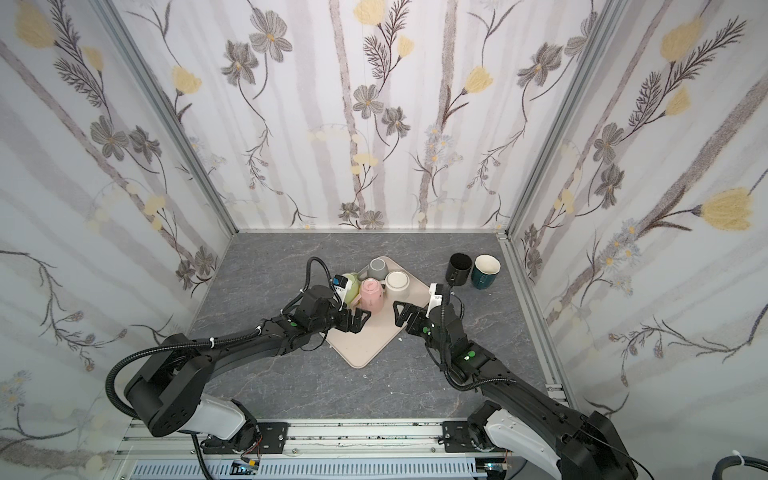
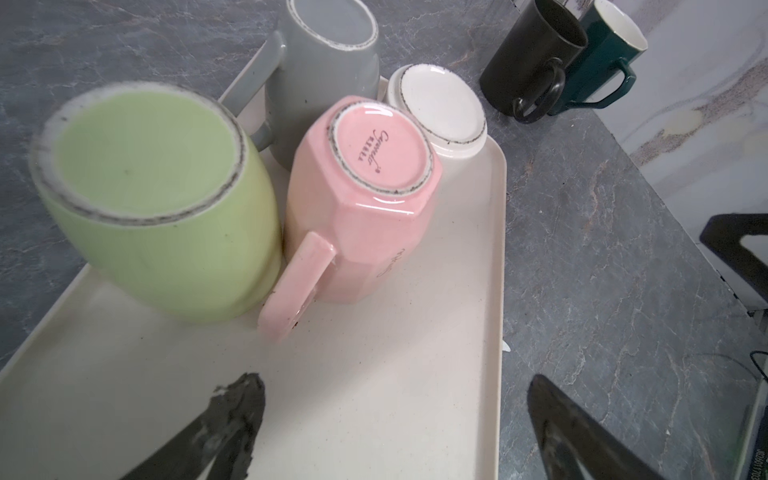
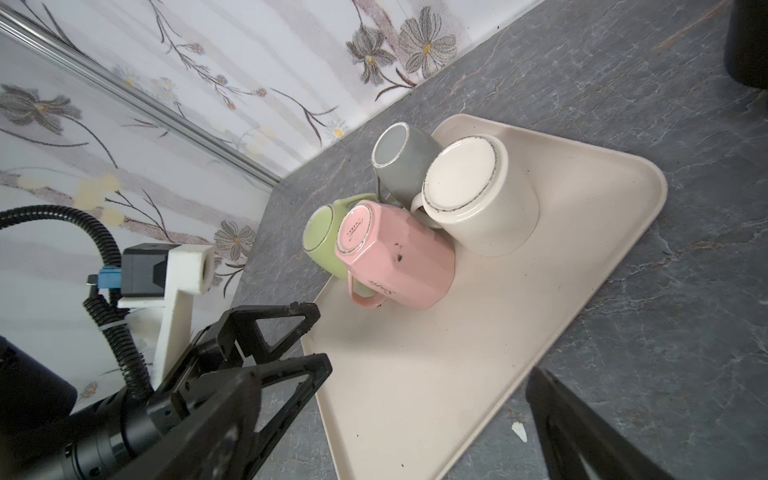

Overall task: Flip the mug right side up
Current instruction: 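Move the left gripper over the pink mug while the right gripper withdraws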

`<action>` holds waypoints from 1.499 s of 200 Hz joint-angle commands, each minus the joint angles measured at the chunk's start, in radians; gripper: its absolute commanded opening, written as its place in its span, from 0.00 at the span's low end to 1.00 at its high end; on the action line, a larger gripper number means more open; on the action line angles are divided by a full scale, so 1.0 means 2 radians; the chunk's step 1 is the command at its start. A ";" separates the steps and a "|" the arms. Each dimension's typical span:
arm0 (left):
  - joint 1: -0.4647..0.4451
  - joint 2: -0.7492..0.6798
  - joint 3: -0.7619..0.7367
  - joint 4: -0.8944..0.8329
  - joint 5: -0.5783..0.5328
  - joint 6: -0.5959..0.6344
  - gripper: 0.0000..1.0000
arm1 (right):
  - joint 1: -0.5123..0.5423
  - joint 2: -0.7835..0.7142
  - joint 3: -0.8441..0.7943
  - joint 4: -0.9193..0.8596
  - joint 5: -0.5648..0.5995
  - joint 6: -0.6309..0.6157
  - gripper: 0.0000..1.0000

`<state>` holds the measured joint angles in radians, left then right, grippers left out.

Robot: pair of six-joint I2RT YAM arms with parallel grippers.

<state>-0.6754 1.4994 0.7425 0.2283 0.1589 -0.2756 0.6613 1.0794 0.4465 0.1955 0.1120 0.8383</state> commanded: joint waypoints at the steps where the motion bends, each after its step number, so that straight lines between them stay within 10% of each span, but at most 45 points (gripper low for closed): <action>1: 0.005 0.013 0.013 0.019 0.019 0.016 1.00 | 0.001 -0.025 -0.027 0.045 0.028 0.017 1.00; 300: 0.008 0.105 0.137 -0.012 0.014 0.028 1.00 | 0.000 -0.176 -0.115 0.009 0.081 0.015 1.00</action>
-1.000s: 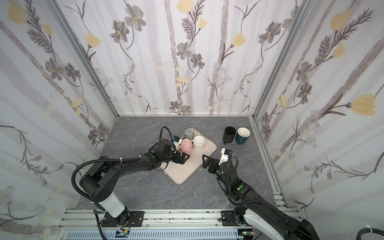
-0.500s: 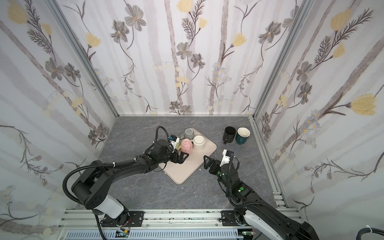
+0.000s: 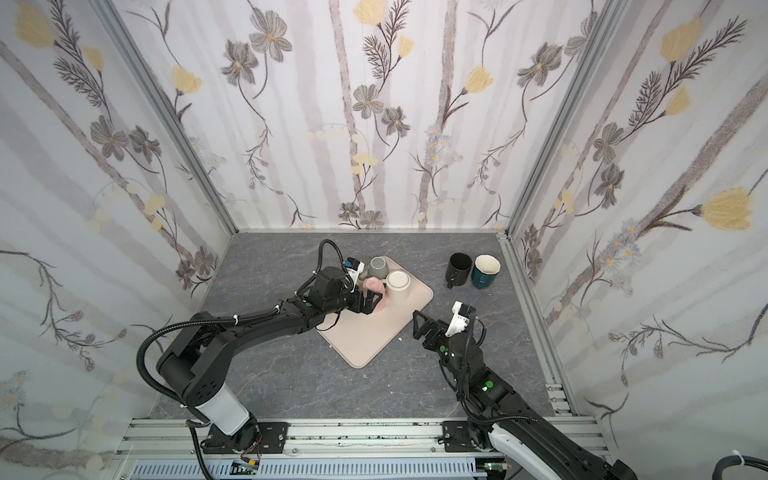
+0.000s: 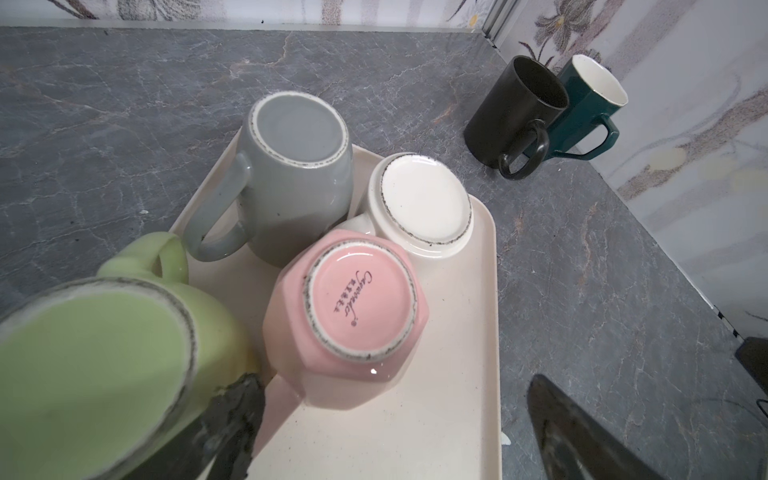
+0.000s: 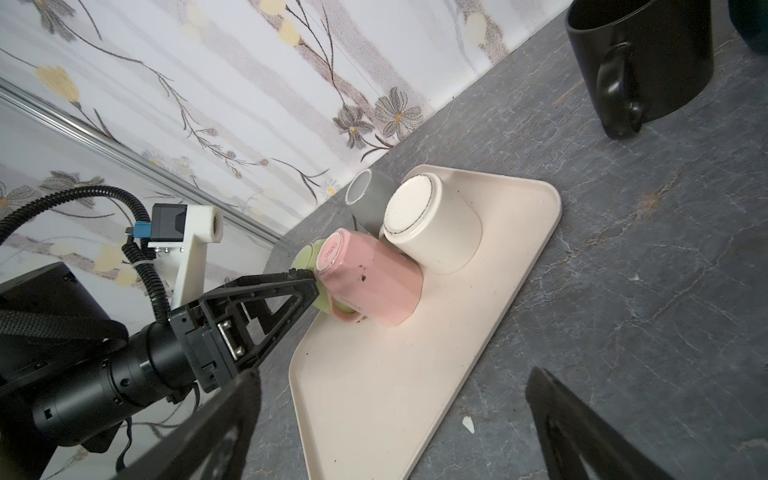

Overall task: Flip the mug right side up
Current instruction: 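Move the left gripper over the pink mug while the right gripper withdraws, then lower the left gripper onto the pink mug and close it on the base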

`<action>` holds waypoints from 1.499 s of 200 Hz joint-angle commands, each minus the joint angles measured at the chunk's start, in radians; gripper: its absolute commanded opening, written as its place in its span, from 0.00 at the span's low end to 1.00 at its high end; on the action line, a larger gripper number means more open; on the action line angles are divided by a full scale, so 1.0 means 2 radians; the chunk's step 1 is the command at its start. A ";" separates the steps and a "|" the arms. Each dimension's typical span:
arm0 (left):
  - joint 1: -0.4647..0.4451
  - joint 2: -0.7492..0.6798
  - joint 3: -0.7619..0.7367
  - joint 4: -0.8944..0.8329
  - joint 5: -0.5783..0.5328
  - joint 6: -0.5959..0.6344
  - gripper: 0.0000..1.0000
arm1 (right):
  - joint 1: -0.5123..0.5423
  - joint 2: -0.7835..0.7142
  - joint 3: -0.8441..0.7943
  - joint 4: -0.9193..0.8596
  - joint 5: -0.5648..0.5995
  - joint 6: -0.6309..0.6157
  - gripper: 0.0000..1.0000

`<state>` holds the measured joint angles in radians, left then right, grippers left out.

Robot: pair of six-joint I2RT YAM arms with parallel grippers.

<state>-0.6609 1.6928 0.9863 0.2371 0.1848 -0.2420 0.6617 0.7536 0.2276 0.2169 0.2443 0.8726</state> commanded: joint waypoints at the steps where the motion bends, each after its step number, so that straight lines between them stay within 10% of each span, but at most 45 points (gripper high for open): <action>1: 0.000 0.009 0.016 -0.017 0.001 0.012 1.00 | 0.000 -0.014 -0.006 -0.002 0.015 -0.002 1.00; 300: -0.077 0.056 0.060 -0.100 -0.091 0.026 0.90 | -0.004 -0.145 0.051 -0.183 0.027 -0.048 1.00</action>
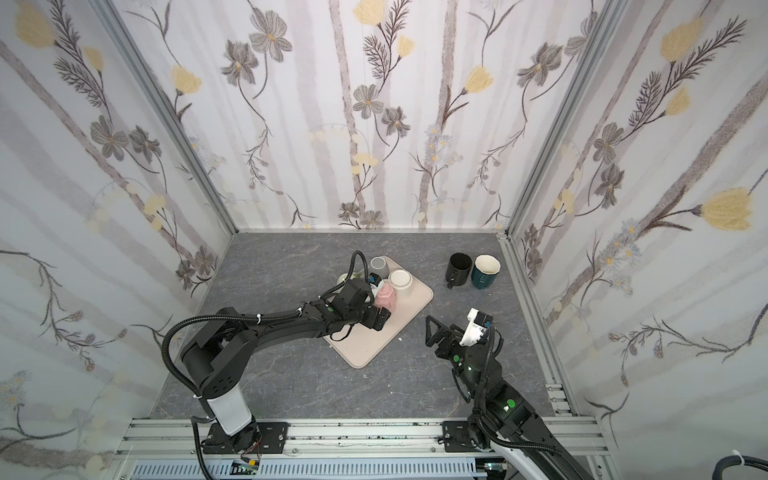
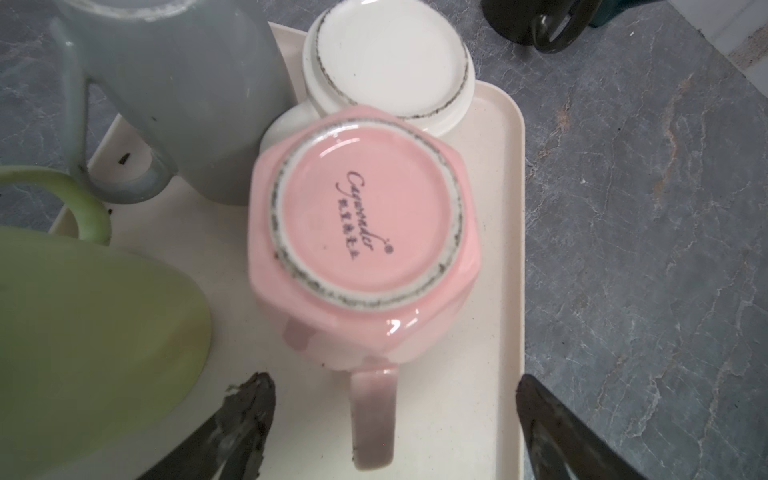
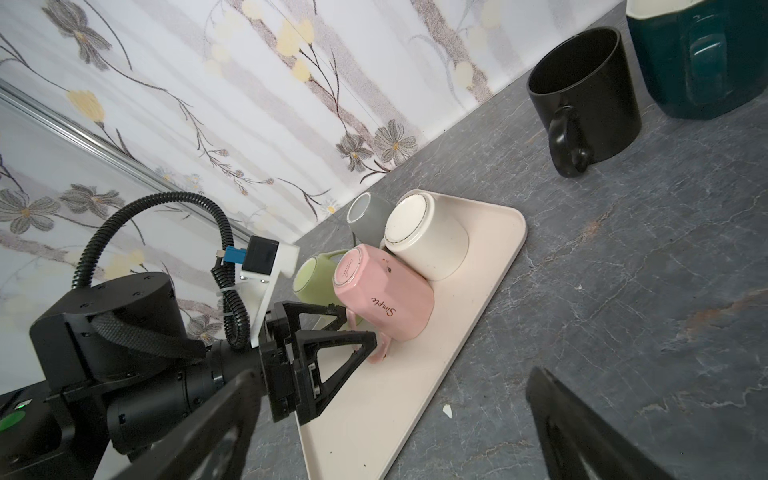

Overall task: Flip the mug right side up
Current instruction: 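Lower the left gripper onto the pink mug and close it on the base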

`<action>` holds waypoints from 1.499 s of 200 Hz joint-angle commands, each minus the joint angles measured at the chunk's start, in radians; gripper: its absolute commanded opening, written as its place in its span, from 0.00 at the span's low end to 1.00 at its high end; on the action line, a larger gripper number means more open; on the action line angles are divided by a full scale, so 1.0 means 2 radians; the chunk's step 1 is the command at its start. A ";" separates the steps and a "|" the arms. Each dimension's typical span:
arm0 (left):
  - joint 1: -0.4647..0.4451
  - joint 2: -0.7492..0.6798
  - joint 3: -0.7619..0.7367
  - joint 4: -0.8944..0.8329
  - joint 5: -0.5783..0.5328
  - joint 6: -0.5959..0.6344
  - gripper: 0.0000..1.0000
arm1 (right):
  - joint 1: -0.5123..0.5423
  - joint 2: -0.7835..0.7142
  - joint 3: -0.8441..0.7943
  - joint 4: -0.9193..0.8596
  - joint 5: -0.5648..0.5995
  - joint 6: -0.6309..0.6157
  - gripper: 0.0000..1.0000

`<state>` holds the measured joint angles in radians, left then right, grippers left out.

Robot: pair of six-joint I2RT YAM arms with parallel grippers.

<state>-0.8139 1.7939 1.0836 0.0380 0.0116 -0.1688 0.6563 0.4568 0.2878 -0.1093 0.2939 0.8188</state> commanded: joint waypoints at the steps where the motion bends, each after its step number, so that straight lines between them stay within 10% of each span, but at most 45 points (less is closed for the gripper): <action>1: 0.000 0.005 0.012 0.001 -0.005 -0.012 0.90 | -0.001 0.004 0.021 -0.020 0.002 -0.022 1.00; 140: 0.000 -0.004 0.003 -0.005 -0.045 -0.030 0.53 | -0.004 0.075 0.049 0.019 -0.075 -0.050 1.00; 300: -0.002 0.021 0.038 -0.044 -0.056 -0.015 0.37 | -0.007 0.055 0.002 0.045 -0.073 -0.027 1.00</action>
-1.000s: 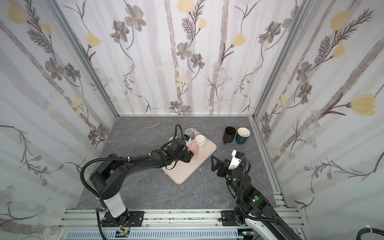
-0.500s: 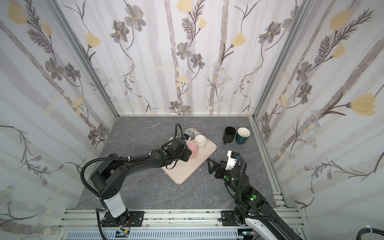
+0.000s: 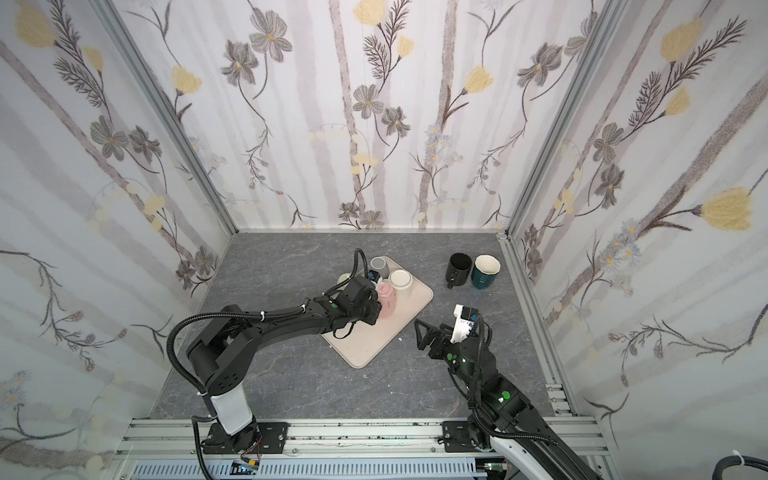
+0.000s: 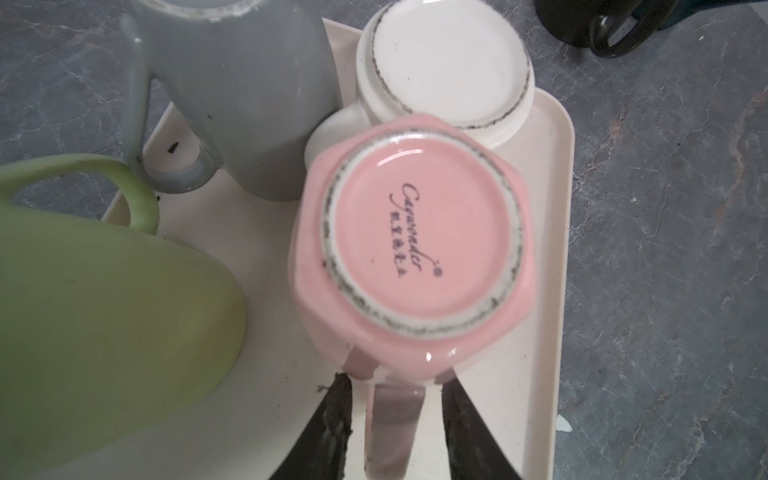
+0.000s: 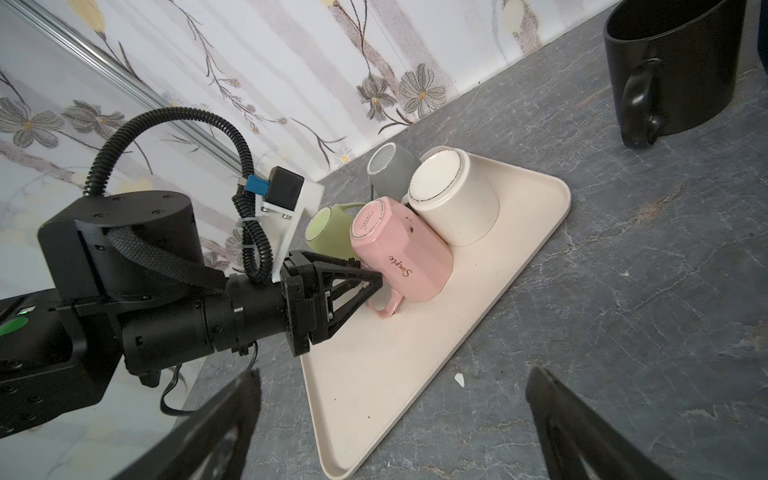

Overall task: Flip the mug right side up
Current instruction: 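Lower the left gripper onto the pink mug and close it on the base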

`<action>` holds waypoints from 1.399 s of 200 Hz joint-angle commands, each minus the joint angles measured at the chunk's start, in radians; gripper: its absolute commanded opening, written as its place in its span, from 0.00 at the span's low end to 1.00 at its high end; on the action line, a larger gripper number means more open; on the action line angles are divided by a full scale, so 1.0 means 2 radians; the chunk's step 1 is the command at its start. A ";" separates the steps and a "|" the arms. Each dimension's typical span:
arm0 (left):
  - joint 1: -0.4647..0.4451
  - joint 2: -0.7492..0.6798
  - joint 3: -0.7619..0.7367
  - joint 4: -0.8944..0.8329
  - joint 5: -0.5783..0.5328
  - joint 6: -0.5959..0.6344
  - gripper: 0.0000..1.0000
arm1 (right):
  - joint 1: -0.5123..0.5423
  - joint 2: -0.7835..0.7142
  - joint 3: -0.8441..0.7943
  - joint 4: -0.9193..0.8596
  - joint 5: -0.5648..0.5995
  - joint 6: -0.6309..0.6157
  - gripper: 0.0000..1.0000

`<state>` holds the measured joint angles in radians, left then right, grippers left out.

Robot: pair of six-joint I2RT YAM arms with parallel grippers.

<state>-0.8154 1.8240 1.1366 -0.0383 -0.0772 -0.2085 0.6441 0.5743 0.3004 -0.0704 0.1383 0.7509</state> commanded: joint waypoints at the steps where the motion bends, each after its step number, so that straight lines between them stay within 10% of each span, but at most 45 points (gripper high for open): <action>1: -0.001 0.007 0.012 -0.006 -0.012 0.005 0.37 | -0.001 -0.004 -0.004 0.025 0.005 0.006 1.00; 280: -0.012 0.049 0.085 -0.079 -0.043 0.031 0.00 | -0.004 -0.030 -0.041 0.024 0.021 0.035 1.00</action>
<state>-0.8371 1.9270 1.2961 -0.1848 -0.1638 -0.1505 0.6376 0.5201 0.2276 -0.0460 0.1673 0.8051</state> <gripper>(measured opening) 0.122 0.996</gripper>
